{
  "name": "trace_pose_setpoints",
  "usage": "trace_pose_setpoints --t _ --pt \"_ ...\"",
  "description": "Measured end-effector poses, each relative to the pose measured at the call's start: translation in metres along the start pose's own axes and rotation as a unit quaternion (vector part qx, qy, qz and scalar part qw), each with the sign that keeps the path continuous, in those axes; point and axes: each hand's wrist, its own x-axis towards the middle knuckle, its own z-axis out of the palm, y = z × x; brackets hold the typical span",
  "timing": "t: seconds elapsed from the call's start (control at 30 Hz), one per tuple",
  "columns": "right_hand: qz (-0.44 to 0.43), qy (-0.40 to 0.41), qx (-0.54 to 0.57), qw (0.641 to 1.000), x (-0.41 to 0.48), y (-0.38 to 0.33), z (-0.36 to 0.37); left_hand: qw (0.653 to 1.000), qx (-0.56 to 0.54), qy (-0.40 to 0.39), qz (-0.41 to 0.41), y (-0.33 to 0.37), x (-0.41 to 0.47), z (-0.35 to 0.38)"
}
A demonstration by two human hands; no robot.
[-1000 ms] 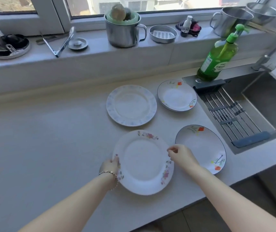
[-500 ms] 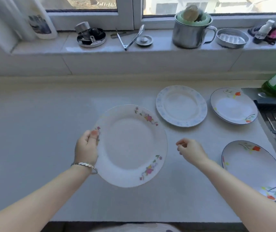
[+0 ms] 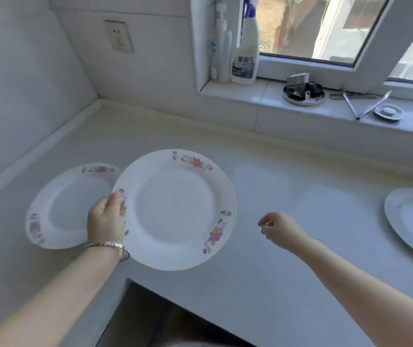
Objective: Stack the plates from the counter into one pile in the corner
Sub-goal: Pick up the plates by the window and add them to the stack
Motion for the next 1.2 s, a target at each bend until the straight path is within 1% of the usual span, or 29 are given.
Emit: trace_pose_setpoints --t 0.13,0.27,0.4,0.57,0.63,0.73,0.83,0.9,0.97,1.07,1.1,1.13,1.2 --pt "-0.026 -0.007 -0.010 1.000 0.013 -0.062 0.036 0.999 -0.008 0.040 -0.008 0.001 0.051 -0.062" --pt "-0.042 -0.018 -0.027 0.999 0.020 -0.110 0.066 0.994 -0.003 0.101 -0.036 0.001 0.099 -0.110" --pt "-0.042 -0.021 -0.046 0.998 0.027 -0.133 0.088 0.990 0.009 0.136 -0.041 -0.010 0.134 -0.131" --pt "-0.041 -0.036 -0.062 0.997 0.038 -0.150 0.102 0.987 0.055 0.146 -0.042 -0.025 0.153 -0.136" --pt "-0.040 -0.041 -0.067 0.996 0.042 -0.157 0.105 0.985 0.099 0.133 -0.045 -0.026 0.159 -0.140" --pt "-0.044 -0.046 -0.066 0.996 0.046 -0.163 0.109 0.973 0.217 0.063 -0.039 -0.032 0.170 -0.151" --pt "-0.041 -0.049 -0.070 0.995 0.049 -0.165 0.113 0.935 0.353 0.001 -0.025 -0.039 0.178 -0.164" --pt "-0.038 -0.055 -0.077 0.995 0.050 -0.164 0.114 0.908 0.418 -0.026 -0.018 -0.042 0.180 -0.168" --pt "-0.035 -0.057 -0.082 0.994 0.052 -0.164 0.114 0.894 0.447 -0.038 -0.017 -0.042 0.180 -0.170" --pt "-0.030 -0.055 -0.085 0.994 0.055 -0.163 0.115 0.882 0.471 -0.018 0.002 -0.044 0.179 -0.173" --pt "-0.029 -0.055 -0.087 0.994 0.055 -0.163 0.116 0.886 0.463 -0.011 0.010 -0.046 0.177 -0.172" --pt "-0.029 -0.055 -0.088 0.994 0.055 -0.162 0.117 0.907 0.420 -0.004 0.006 -0.047 0.174 -0.169" --pt "-0.027 -0.058 -0.093 0.994 0.055 -0.161 0.119 0.964 0.261 -0.014 -0.045 -0.047 0.162 -0.159"
